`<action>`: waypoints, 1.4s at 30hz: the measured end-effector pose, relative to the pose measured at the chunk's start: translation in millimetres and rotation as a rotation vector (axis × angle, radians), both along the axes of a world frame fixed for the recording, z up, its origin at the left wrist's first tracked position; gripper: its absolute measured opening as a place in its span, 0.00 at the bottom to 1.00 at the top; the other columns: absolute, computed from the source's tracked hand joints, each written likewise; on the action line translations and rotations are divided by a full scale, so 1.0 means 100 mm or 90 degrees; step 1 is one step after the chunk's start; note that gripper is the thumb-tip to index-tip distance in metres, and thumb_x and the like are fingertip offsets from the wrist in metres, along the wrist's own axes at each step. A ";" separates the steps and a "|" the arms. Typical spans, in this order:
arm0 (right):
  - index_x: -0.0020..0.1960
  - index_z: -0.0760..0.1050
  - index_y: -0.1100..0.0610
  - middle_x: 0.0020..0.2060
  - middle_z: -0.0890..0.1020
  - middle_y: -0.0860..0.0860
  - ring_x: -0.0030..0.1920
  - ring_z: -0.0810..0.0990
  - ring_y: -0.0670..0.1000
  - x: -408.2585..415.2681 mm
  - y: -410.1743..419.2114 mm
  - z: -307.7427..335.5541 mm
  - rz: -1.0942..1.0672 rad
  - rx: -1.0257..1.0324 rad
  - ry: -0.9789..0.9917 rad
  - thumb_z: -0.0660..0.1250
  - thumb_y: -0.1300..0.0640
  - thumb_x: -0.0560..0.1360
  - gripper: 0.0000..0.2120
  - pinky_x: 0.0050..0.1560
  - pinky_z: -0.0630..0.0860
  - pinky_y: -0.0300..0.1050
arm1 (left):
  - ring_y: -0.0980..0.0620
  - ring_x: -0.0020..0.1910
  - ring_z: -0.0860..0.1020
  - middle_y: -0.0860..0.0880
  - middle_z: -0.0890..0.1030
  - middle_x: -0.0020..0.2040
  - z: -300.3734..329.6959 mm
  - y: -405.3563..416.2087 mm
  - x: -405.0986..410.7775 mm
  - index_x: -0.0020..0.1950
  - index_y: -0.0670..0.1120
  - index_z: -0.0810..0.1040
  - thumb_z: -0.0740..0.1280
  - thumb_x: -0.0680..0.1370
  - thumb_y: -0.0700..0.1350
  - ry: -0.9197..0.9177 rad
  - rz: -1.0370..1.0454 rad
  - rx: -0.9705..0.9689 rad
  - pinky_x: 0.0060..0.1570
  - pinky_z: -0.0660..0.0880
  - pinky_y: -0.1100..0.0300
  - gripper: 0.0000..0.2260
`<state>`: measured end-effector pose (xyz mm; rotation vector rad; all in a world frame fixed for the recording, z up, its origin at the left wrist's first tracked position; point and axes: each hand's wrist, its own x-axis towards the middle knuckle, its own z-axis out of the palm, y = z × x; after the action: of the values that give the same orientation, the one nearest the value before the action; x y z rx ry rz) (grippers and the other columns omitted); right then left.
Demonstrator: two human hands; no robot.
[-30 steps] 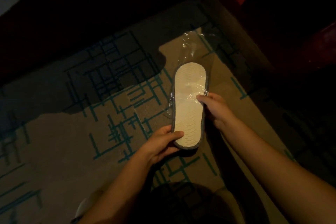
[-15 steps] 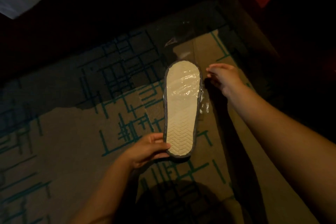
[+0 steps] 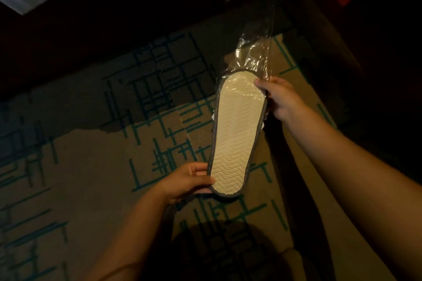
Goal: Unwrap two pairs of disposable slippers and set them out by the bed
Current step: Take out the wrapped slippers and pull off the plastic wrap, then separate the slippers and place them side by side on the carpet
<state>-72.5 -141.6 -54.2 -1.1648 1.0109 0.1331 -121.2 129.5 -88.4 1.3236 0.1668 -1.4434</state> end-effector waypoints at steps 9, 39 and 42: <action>0.48 0.74 0.55 0.39 0.79 0.49 0.36 0.78 0.46 0.20 -0.32 -0.01 -0.028 -0.127 -0.011 0.69 0.66 0.70 0.11 0.33 0.76 0.37 | 0.55 0.42 0.84 0.50 0.87 0.43 -0.01 0.36 -0.12 0.52 0.42 0.79 0.62 0.73 0.30 0.059 0.061 0.015 0.42 0.81 0.63 0.13; 0.54 0.77 0.55 0.45 0.82 0.49 0.43 0.80 0.47 -0.47 0.50 0.01 0.255 -0.009 -0.068 0.64 0.57 0.75 0.08 0.41 0.76 0.38 | 0.58 0.41 0.84 0.52 0.87 0.41 0.21 -0.07 0.23 0.54 0.43 0.77 0.60 0.76 0.31 -0.050 0.141 -0.015 0.41 0.80 0.67 0.12; 0.49 0.77 0.56 0.41 0.83 0.50 0.40 0.83 0.46 -0.58 0.58 0.01 0.205 0.055 -0.085 0.65 0.64 0.74 0.06 0.43 0.80 0.41 | 0.57 0.40 0.83 0.52 0.86 0.41 0.28 -0.15 0.24 0.58 0.43 0.75 0.61 0.76 0.32 -0.065 0.127 0.009 0.38 0.79 0.65 0.13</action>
<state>-130.1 -83.5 -52.8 -1.2332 0.6882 0.3463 -97.1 114.5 -60.8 1.3485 0.2350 -1.2071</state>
